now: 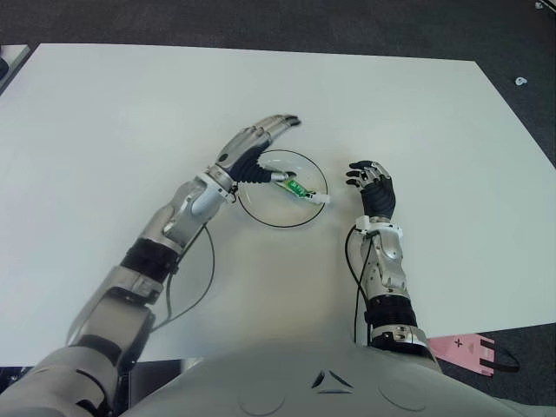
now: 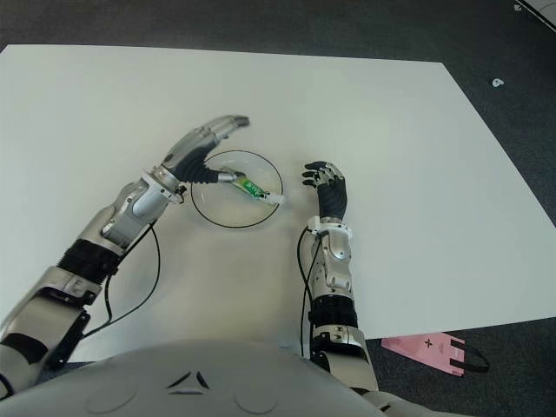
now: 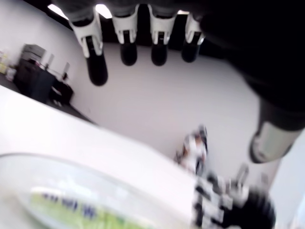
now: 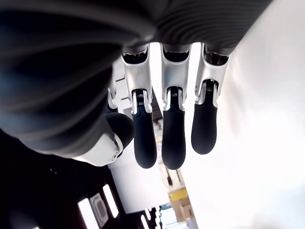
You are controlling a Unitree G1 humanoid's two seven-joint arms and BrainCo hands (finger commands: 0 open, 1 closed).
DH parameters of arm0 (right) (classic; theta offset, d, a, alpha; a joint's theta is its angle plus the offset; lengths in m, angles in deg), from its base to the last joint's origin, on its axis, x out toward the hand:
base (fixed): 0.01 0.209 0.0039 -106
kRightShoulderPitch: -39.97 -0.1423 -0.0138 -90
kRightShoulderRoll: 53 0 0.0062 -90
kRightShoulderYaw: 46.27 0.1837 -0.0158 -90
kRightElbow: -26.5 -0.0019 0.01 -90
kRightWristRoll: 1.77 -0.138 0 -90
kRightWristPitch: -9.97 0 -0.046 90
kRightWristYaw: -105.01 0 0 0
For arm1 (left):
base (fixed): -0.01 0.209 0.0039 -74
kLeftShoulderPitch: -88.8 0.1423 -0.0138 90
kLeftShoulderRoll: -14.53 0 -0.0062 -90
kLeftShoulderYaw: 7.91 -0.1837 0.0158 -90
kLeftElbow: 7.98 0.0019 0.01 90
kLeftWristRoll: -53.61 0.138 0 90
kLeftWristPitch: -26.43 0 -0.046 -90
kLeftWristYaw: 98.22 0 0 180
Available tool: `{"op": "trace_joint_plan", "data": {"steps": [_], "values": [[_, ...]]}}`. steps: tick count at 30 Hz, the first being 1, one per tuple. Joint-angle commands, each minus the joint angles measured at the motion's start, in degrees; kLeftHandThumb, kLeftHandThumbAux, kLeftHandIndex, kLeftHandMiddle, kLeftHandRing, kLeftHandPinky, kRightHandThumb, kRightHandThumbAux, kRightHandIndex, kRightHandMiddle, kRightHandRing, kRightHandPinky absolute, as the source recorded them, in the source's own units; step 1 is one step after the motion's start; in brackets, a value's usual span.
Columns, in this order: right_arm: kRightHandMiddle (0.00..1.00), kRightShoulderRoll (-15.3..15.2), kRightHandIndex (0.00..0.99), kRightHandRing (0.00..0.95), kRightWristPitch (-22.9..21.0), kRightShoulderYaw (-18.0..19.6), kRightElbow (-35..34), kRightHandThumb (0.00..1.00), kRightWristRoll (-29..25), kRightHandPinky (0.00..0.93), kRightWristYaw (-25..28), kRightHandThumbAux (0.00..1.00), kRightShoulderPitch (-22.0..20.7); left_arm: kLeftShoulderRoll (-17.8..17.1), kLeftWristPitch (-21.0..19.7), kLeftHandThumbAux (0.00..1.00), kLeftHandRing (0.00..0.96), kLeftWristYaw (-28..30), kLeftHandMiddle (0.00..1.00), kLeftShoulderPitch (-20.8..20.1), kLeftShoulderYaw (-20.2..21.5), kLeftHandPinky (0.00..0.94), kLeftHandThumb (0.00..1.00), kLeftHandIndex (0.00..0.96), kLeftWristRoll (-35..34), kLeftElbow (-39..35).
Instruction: Put the toothpaste on the table into the plate.
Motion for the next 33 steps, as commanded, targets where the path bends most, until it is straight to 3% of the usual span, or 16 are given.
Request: {"op": "trace_joint_plan", "data": {"steps": [1,7,12,15,18,24,33], "values": [[0.471,2.23,0.424,0.488,-7.07,0.41,5.68,0.706,-0.76,0.503,-1.35,0.731,4.81,3.33,1.62,0.913,0.258,-4.2,0.256,2.26,5.39,0.336,0.179,0.219,-7.04,5.32],[0.469,1.92,0.424,0.487,-6.9,0.2,5.57,0.706,-0.68,0.5,-0.9,0.731,5.02,8.24,-2.17,0.989,0.329,1.78,0.354,4.69,12.76,0.335,0.157,0.345,-24.83,2.89],[0.468,1.92,0.425,0.485,-7.15,0.08,5.08,0.707,-0.53,0.499,-0.99,0.73,5.24,10.2,-3.23,0.997,0.376,5.53,0.407,5.5,16.45,0.357,0.153,0.425,-33.23,2.86],[0.47,1.86,0.424,0.486,-7.4,-0.04,4.89,0.706,-0.16,0.499,-1.43,0.731,5.37,12.53,-2.56,0.812,0.406,7.73,0.444,5.5,19.18,0.394,0.521,0.429,-39.01,3.92],[0.468,1.86,0.424,0.485,-7.53,-0.11,4.78,0.706,0.09,0.497,-1.75,0.731,5.42,13.69,-3.12,0.751,0.426,8.98,0.471,5.82,20.69,0.413,0.643,0.432,-41.57,3.9],[0.464,1.76,0.422,0.483,-7.51,-0.39,4.35,0.705,0.66,0.498,-2.12,0.732,5.72,16.31,-6.39,0.724,0.443,8.23,0.492,8.96,22.93,0.408,0.697,0.432,-44.23,1.49],[0.468,1.48,0.422,0.485,-7.64,-0.58,4.52,0.705,0.79,0.501,-2.14,0.731,5.66,23.16,-17.63,0.724,0.448,2.64,0.445,12.47,26.13,0.465,0.703,0.428,-50.32,-6.89]]}}
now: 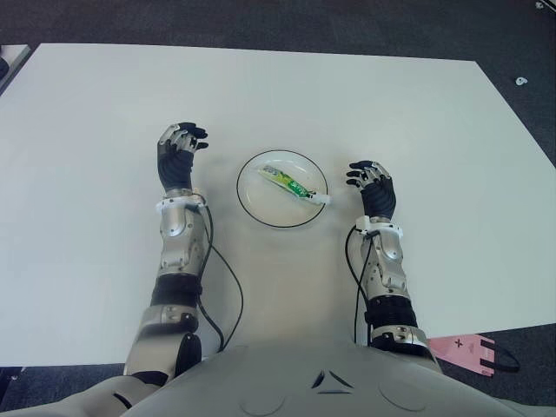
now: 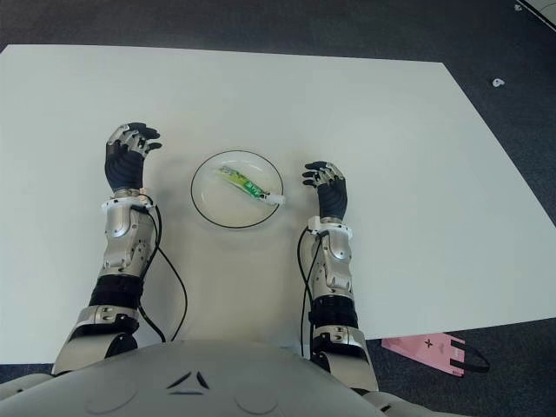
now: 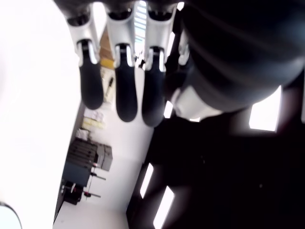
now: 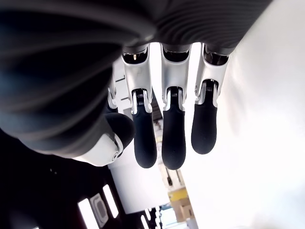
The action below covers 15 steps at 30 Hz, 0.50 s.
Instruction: Put the toothpaste on the table into the plate.
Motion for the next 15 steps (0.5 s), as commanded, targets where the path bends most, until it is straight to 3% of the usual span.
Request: {"op": "trace_joint_plan", "data": {"steps": [1,8,15], "values": [[0.468,1.45,0.423,0.485,-7.6,0.1,5.0,0.705,0.42,0.5,-2.01,0.731,5.44,3.86,-7.05,0.724,0.448,-3.38,0.438,2.31,1.43,0.466,0.704,0.427,-3.58,-5.17],[0.46,1.11,0.424,0.481,-6.79,0.03,5.86,0.706,0.25,0.493,-0.84,0.731,5.23,6.99,-13.01,0.722,0.446,-2.64,0.416,4.74,3.68,0.475,0.71,0.426,-13.32,-9.0],[0.453,0.77,0.424,0.476,-5.81,0.04,7.11,0.707,1.04,0.497,-0.79,0.731,4.77,8.23,-16.43,0.72,0.441,-2.17,0.41,6.11,4.81,0.471,0.714,0.426,-20.71,-9.44]]}}
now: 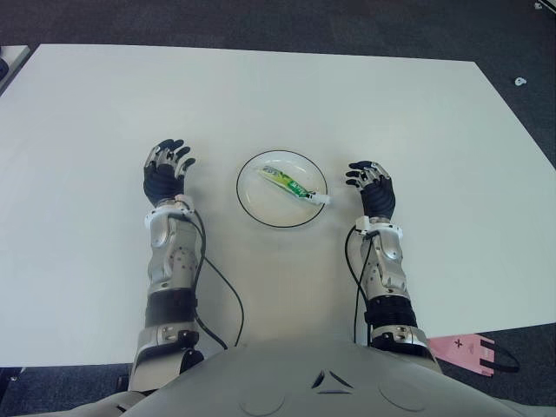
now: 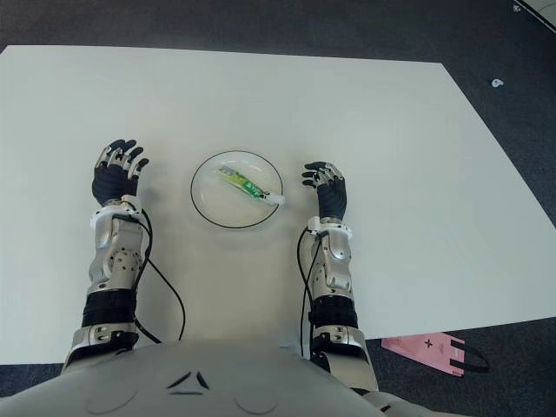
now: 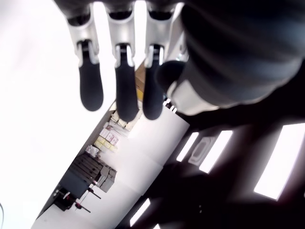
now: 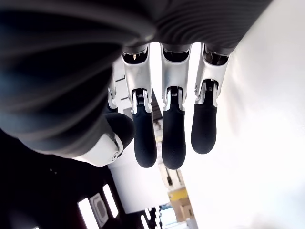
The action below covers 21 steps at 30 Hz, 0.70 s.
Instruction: Put the toothpaste on the table into the plate.
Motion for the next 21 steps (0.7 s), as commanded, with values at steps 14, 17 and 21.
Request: {"op": "trace_joint_plan", "data": {"steps": [14,17,21], "values": [[0.46,0.52,0.424,0.48,-5.95,0.37,7.12,0.707,0.86,0.497,0.19,0.732,4.57,2.8,-7.73,0.715,0.486,7.68,0.45,4.89,-0.81,0.525,0.718,0.43,-7.23,2.87],[0.46,0.49,0.424,0.481,-6.38,0.49,7.04,0.706,0.72,0.497,0.33,0.732,4.53,2.06,-8.18,0.714,0.5,8.68,0.464,5.46,-1.66,0.538,0.718,0.431,-5.27,3.04],[0.461,0.6,0.424,0.481,-6.56,0.62,6.86,0.706,0.54,0.498,0.41,0.732,4.58,1.91,-9.21,0.713,0.512,8.59,0.484,6.04,-2.14,0.538,0.719,0.432,-3.69,2.56]]}}
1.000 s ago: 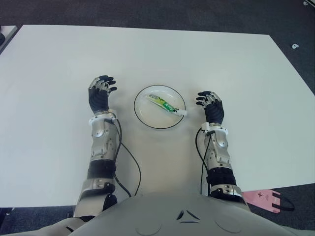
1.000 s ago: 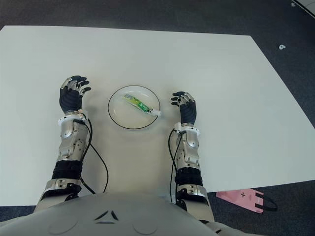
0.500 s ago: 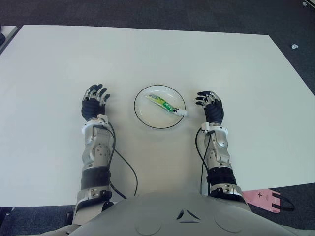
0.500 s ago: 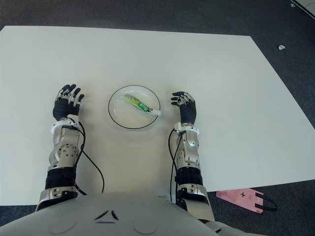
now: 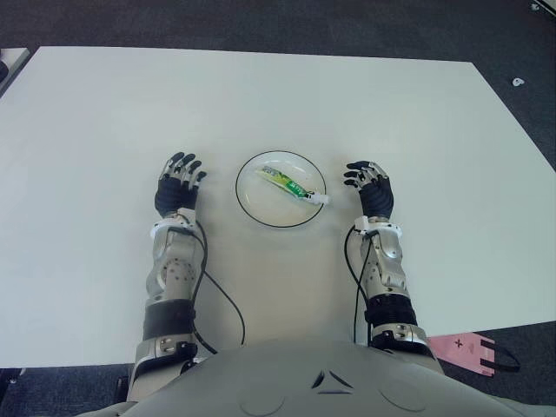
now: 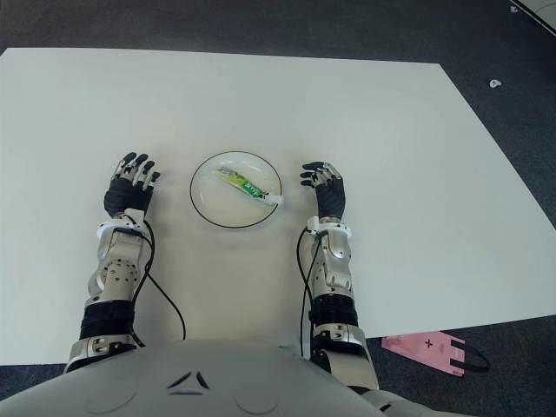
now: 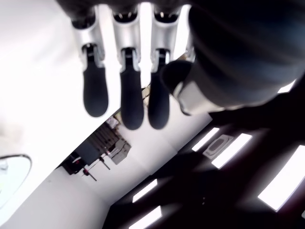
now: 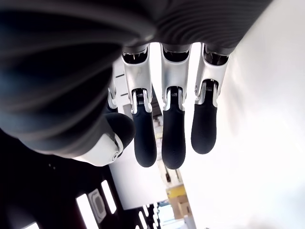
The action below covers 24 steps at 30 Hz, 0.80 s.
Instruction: Put the toothpaste on the table into the plate.
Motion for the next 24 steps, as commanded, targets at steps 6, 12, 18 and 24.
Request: {"op": "trace_joint_plan", "data": {"steps": [6,12,18,24], "values": [[0.455,1.31,0.424,0.478,-6.95,0.76,5.26,0.705,-0.51,0.493,-1.09,0.732,5.26,2.07,-4.68,0.712,0.524,-0.87,0.511,4.13,-1.49,0.54,0.719,0.433,3.29,0.92],[0.451,1.28,0.423,0.477,-7.0,0.85,5.32,0.705,-0.49,0.494,-0.66,0.732,5.18,2.12,-5.92,0.711,0.53,-0.08,0.53,4.98,-1.77,0.54,0.72,0.434,3.39,0.68],[0.456,1.38,0.424,0.479,-6.97,1.08,5.44,0.705,-0.67,0.492,-0.4,0.731,5.1,1.9,-7.45,0.677,0.525,0.93,0.47,5.55,-2.05,0.53,0.828,0.45,3.47,1.06],[0.457,1.41,0.424,0.477,-6.68,1.22,5.83,0.706,-0.66,0.491,-0.34,0.731,4.93,1.39,-8.28,0.672,0.524,2.43,0.466,5.44,-2.15,0.526,0.842,0.446,4.08,3.15]]}}
